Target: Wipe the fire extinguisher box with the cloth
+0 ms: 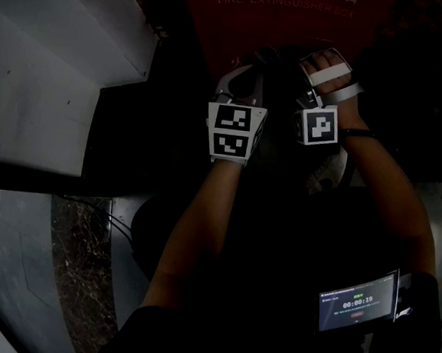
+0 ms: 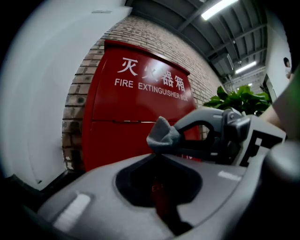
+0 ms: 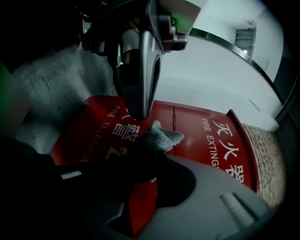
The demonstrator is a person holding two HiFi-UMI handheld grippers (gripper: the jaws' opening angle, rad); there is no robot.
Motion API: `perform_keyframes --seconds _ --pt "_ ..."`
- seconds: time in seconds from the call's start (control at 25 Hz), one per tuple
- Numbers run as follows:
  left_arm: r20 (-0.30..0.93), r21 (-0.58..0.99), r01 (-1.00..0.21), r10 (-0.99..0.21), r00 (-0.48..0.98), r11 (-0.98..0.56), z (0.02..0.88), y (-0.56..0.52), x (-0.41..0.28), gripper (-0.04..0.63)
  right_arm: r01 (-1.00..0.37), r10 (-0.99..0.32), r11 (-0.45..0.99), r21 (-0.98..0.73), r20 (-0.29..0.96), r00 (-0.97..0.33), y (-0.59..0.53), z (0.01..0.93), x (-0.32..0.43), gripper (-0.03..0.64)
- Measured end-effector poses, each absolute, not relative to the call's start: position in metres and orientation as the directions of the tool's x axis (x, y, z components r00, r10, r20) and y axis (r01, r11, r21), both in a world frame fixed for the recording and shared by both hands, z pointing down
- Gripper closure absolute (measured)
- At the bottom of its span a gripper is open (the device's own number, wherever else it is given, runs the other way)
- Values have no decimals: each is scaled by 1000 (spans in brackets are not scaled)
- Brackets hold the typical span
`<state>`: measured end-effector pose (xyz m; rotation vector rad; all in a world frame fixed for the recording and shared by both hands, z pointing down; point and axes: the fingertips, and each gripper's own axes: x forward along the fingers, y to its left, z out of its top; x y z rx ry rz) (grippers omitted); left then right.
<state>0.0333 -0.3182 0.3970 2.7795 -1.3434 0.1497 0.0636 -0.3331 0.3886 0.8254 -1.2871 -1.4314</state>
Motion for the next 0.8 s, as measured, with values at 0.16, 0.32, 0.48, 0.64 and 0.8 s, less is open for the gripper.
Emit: perform_keyframes --seconds 0.16,0.32,0.48,0.64,0.8 --pt "141 24 -780 -770 622 -625 409 -320 36 592 228 -952 90 970 151 -266 -334 406 62 546" --pt "176 31 -779 -763 622 -627 426 -322 38 592 222 -950 110 969 168 -263 -334 420 62 546" --pt "199 36 -772 -753 627 -634 437 -321 42 592 202 -951 119 972 171 -260 -335 430 64 549" --pt "215 35 -773 -750 625 -634 447 -324 43 592 208 -948 134 969 187 -258 -334 445 63 549" --pt "252 29 -770 -741 623 -637 462 -324 45 592 228 -944 153 962 210 -254 -334 462 66 549"
